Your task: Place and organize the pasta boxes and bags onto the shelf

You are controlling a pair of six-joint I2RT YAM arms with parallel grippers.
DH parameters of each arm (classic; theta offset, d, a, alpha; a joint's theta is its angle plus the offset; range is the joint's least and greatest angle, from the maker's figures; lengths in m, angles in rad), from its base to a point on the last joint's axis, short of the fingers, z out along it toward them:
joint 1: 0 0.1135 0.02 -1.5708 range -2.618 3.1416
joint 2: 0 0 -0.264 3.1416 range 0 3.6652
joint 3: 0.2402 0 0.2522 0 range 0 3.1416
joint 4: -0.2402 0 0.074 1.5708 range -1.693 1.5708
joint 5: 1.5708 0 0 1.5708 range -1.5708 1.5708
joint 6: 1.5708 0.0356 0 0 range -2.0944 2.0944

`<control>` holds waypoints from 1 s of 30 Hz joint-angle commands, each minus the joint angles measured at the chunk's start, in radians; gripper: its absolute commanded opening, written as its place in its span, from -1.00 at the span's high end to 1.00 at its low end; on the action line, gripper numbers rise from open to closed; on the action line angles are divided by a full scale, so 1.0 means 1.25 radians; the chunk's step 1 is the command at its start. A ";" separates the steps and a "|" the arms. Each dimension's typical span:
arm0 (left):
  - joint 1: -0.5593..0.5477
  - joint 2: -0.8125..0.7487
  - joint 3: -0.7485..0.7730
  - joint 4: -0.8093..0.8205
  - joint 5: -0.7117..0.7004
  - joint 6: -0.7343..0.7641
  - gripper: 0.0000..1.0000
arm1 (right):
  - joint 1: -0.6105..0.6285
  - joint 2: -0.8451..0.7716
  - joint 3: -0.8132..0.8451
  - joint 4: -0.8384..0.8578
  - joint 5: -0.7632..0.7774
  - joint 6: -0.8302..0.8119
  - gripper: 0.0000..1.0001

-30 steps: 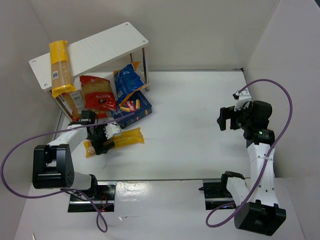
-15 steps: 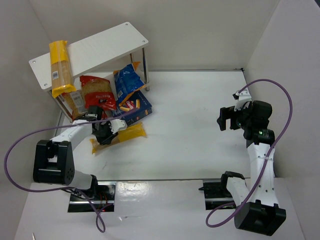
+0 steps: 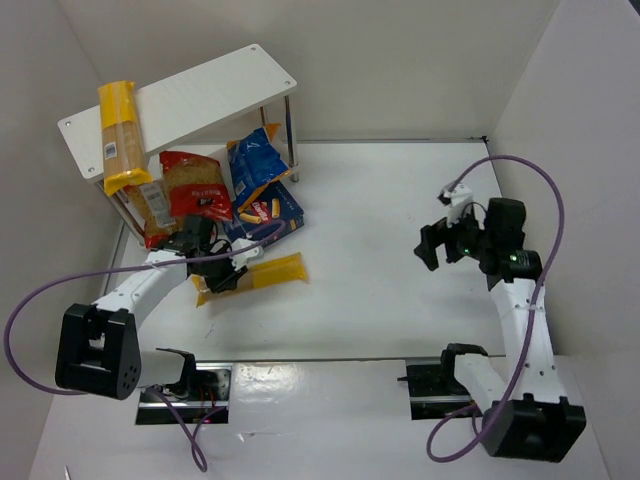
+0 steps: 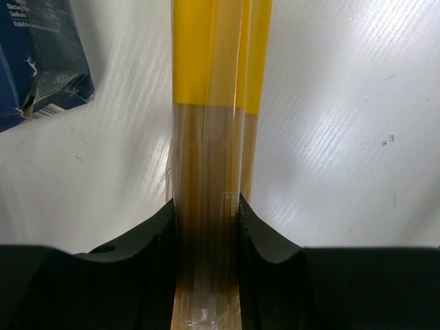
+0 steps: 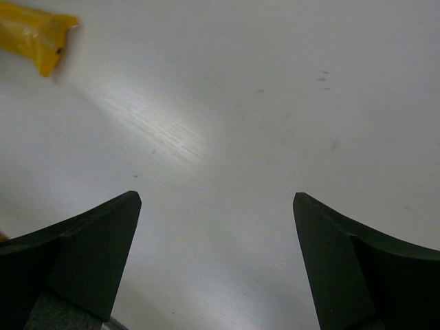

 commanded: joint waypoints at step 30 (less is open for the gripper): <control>-0.150 0.020 0.050 0.172 0.145 -0.046 1.00 | 0.549 0.551 0.214 0.123 -0.185 -0.316 -1.00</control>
